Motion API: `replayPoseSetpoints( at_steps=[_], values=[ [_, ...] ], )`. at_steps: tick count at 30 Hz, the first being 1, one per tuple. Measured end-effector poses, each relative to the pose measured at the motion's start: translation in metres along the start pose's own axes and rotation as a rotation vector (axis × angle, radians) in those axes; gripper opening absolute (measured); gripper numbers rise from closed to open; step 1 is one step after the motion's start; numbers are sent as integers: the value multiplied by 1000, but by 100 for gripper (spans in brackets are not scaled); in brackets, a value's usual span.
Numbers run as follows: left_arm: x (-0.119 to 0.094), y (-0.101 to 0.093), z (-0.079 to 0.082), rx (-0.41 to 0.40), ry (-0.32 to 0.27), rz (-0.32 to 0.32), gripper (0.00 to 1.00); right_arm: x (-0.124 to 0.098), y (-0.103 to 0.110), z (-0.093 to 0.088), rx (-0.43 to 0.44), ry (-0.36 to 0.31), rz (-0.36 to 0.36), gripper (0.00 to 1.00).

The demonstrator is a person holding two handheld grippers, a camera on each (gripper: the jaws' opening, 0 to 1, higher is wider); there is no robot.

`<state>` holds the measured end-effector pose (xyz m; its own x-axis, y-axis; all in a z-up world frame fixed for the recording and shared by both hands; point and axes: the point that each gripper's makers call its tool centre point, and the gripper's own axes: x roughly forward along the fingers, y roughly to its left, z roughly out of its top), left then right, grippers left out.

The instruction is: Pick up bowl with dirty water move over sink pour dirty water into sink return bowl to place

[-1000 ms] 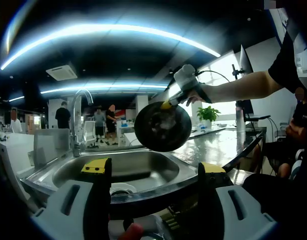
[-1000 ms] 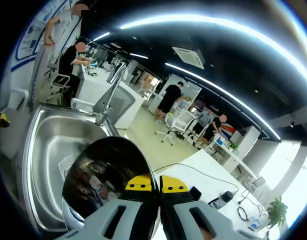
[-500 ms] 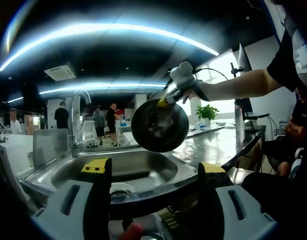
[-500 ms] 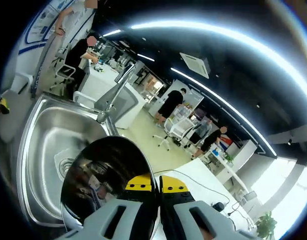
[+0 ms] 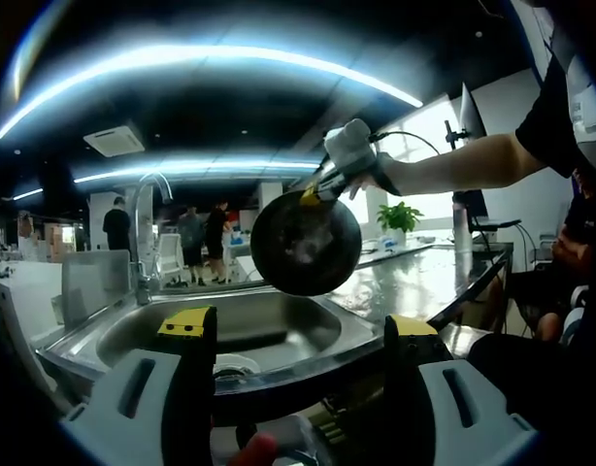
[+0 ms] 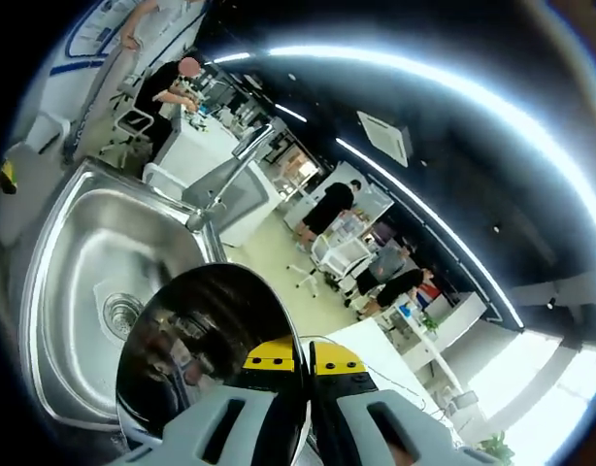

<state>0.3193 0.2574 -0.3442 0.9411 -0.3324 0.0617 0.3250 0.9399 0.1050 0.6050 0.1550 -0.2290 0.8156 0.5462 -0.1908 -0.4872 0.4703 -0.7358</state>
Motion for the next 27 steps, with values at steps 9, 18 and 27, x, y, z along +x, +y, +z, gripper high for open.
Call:
replayPoseSetpoints(
  at_steps=[9,18,27],
  values=[
    [0,-1,1,5,-2,-1,70,-1,2,1,-41,2,-12,0],
    [0,-3,0,3,0,-8,70,-2,6,8,-131,-18,-30,0],
    [1,-4,-1,2,0,-7,70,-3,11,16,-210,-40,-45,0]
  ],
)
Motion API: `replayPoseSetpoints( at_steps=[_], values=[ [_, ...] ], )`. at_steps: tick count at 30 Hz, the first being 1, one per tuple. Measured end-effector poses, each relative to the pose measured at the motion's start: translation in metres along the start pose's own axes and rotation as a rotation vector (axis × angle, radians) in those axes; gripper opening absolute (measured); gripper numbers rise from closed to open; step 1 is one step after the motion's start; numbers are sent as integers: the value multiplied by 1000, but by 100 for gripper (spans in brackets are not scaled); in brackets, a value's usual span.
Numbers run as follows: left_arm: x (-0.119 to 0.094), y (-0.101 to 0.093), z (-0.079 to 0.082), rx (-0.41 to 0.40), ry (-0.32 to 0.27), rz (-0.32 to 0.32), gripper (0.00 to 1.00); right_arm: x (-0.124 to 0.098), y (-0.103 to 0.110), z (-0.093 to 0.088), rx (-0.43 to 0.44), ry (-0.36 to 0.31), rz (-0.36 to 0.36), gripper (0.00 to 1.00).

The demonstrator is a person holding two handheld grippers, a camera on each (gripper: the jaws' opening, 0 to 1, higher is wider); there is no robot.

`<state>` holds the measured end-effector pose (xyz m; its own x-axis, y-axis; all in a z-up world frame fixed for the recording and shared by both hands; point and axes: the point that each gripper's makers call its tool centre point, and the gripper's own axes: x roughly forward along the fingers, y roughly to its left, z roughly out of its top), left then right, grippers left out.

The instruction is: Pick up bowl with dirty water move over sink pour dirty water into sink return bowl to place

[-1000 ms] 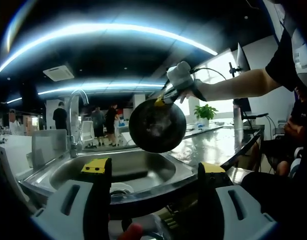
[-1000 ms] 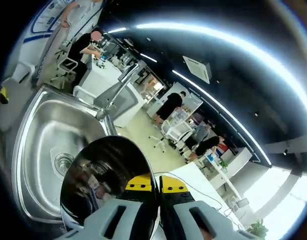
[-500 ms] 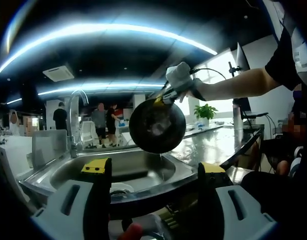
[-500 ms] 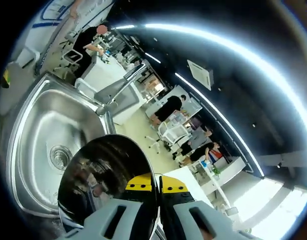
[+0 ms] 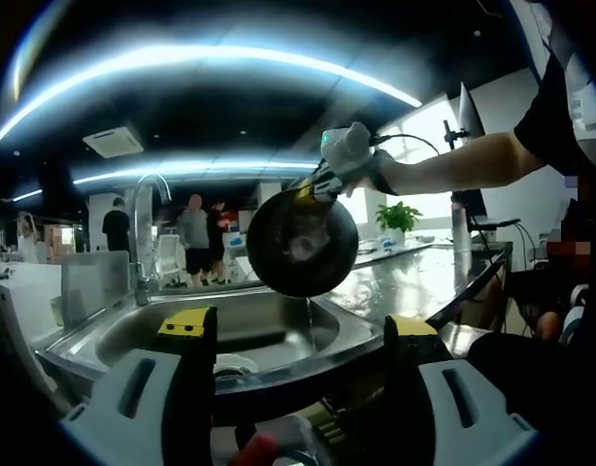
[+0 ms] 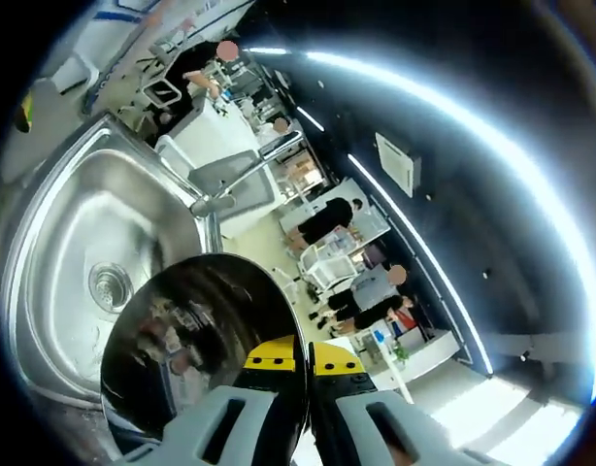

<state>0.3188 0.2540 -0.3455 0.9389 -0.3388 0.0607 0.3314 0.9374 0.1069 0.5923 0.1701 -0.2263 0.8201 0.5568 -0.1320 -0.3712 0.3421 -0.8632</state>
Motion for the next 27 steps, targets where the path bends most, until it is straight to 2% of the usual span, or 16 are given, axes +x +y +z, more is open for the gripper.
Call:
replayPoseSetpoints(
  at_steps=[13,14,19,24,27],
  values=[
    [0,0,-1,-1,2,-2,70,1,2,10,-99,-36,-19,0],
    [0,0,-2,0,2,-2,70,0,1,13,-130,-47,-27,0],
    [-1,0,-1,-8,-3,-2,70,0,4,14,-145,-50,-28,0],
    [0,-2,2,-1,-6,-6,70,-2,6,20,-229,-71,-46,0],
    [0,-2,1,-1,-4,-4,70,-3,8,21,-243,-75,-41,0]
  ],
)
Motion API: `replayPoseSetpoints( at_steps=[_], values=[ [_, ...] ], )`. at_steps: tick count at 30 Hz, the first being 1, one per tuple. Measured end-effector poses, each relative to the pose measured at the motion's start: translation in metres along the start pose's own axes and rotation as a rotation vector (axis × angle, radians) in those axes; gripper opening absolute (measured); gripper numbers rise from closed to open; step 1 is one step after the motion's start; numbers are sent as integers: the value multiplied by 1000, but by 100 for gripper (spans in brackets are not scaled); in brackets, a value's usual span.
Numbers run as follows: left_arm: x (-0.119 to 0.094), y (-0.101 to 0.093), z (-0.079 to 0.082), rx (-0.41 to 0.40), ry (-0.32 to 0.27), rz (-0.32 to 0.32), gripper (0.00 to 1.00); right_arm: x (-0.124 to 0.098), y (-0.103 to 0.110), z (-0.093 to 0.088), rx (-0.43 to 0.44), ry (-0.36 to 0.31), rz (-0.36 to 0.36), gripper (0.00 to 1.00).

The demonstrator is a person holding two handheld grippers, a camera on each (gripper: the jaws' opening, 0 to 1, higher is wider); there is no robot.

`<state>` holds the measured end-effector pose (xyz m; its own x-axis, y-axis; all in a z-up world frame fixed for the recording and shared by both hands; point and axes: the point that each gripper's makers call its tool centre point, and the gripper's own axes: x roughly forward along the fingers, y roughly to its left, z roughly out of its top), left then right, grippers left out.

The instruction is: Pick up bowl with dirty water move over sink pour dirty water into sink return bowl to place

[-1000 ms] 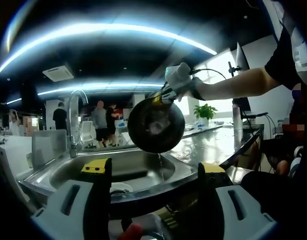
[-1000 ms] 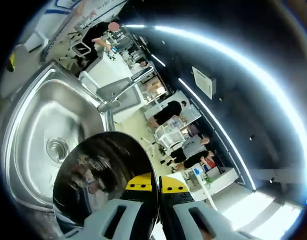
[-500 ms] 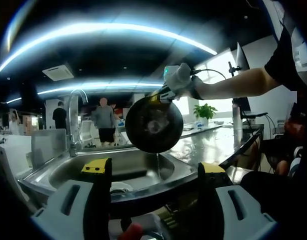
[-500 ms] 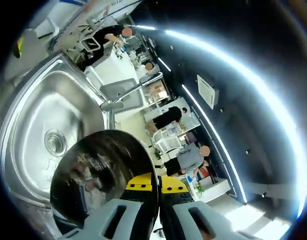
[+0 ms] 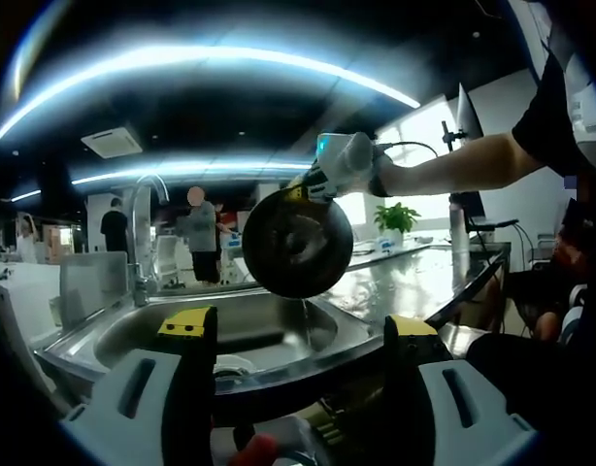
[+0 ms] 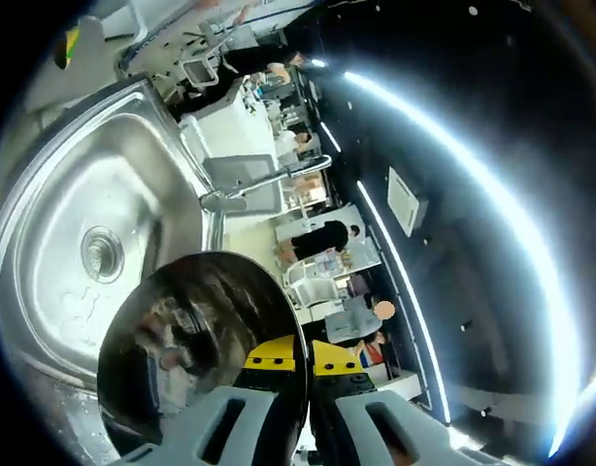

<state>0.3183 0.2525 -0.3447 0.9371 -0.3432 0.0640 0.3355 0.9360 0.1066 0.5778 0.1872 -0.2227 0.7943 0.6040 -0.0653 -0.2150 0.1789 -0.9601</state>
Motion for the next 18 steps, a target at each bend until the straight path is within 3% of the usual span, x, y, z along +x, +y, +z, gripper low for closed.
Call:
replayPoseSetpoints(
  at_steps=[18],
  values=[
    [0,2,-2,-2,5,8,69,-2,2,6,-5,-19,0,0]
  ],
)
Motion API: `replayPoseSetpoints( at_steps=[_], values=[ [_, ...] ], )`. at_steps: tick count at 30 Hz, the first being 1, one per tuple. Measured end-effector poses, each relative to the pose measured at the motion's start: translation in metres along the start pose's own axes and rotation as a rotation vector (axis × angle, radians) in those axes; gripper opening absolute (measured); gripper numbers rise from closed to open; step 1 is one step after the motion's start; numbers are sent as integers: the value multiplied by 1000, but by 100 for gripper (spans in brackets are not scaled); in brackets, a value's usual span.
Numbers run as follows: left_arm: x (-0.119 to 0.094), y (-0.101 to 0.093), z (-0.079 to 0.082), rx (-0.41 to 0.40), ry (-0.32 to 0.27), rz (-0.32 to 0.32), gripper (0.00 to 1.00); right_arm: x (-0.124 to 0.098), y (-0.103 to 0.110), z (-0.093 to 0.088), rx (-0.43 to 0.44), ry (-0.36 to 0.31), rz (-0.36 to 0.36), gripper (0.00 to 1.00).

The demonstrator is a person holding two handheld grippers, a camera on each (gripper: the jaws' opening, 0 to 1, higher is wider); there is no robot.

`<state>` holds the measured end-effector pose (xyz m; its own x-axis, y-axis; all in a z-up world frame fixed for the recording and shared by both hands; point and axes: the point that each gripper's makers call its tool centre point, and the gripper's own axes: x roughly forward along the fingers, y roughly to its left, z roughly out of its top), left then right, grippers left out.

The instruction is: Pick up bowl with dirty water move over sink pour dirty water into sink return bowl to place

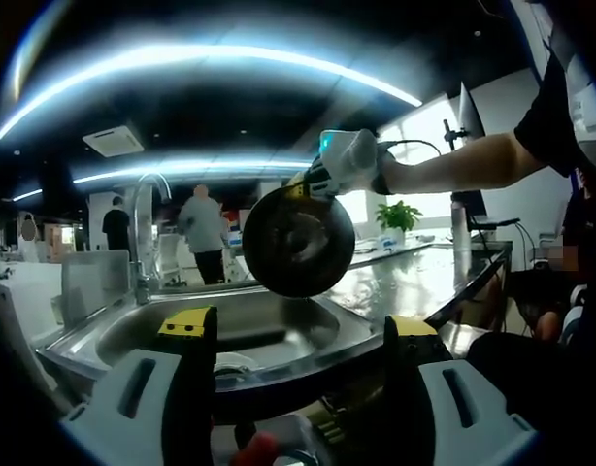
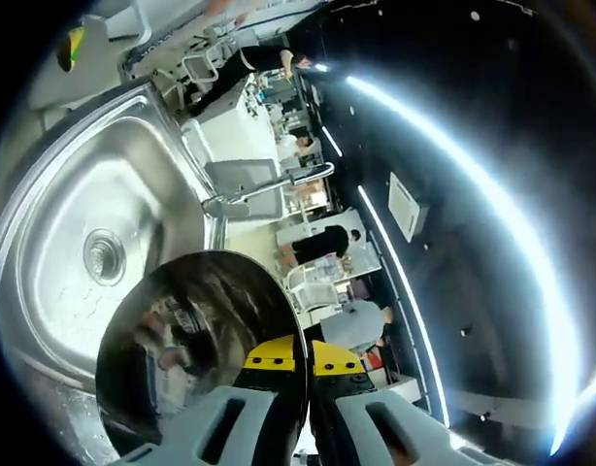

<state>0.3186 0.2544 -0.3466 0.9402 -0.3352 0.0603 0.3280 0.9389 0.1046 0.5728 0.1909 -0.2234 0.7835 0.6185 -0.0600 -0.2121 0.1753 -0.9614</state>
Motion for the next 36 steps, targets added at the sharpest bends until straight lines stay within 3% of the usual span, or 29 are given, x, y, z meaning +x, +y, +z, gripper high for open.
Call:
replayPoseSetpoints(
  at_steps=[11,36],
  values=[
    [0,0,-2,-2,6,-1,69,0,-1,-1,45,-4,10,0],
    [-1,-4,-1,15,7,-9,69,-2,-8,-22,356,53,62,0]
  ],
)
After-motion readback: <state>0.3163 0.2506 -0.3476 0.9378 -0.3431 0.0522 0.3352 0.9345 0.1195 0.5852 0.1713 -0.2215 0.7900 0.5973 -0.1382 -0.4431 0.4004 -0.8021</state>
